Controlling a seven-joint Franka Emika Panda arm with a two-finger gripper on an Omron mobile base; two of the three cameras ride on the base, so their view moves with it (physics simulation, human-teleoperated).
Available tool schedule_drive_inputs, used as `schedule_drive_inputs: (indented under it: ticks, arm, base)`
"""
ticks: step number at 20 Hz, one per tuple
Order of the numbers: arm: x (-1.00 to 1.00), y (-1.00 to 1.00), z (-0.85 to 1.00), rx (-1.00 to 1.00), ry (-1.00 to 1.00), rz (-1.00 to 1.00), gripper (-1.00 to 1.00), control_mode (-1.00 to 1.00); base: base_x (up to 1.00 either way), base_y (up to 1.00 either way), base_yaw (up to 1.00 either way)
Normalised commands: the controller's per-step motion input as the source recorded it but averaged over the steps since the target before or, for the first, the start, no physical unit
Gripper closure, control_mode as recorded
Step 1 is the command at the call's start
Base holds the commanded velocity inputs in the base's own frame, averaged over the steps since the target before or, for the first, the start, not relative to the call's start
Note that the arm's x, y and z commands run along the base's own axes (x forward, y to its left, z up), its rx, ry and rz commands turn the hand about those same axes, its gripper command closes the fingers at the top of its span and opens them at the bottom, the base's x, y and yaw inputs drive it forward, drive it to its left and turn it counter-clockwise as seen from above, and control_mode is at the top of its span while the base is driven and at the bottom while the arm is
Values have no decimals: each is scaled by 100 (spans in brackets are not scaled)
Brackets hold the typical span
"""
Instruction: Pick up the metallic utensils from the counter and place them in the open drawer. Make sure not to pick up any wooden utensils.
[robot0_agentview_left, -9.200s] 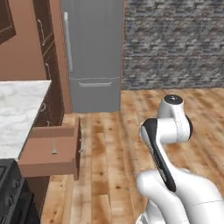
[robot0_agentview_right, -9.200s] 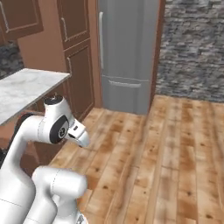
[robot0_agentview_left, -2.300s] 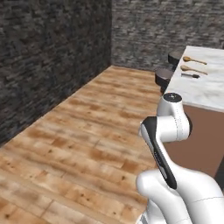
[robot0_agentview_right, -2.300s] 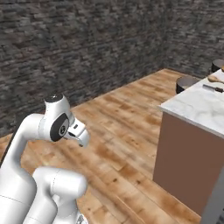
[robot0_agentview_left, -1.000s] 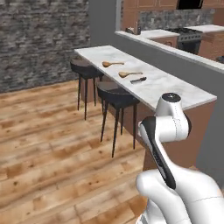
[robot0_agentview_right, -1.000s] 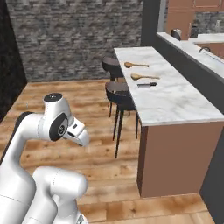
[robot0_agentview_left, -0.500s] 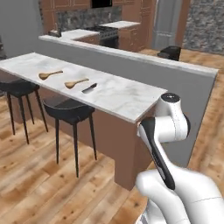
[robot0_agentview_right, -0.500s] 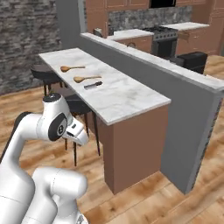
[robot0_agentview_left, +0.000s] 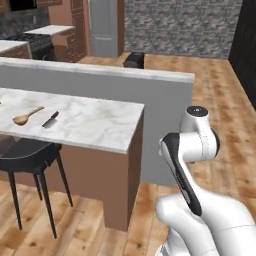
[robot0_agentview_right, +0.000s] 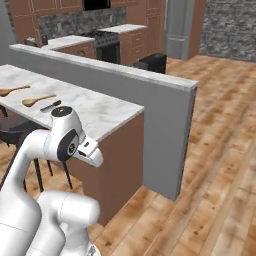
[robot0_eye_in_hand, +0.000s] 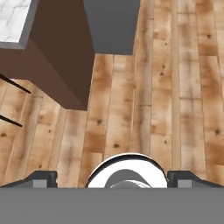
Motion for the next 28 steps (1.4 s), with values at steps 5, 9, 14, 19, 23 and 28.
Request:
schedule_drive_inputs:
  ticks: [5,9,14,19,23,28]
  arm:
    - [0,0,0,0,0,0,-100,100]
    - [0,0,0,0,0,0,-100,100]
    - [0,0,0,0,0,0,-100,100]
    - [0,0,0,0,0,0,-100,100]
    - [0,0,0,0,0,0,-100,100]
    - [0,0,0,0,0,0,-100,100]
  base:
    - [42,98,-38]
    - [43,100,-34]
    - [39,92,-31]
    - [26,32,-17]
    - [48,49,-3]
    - [54,45,8]
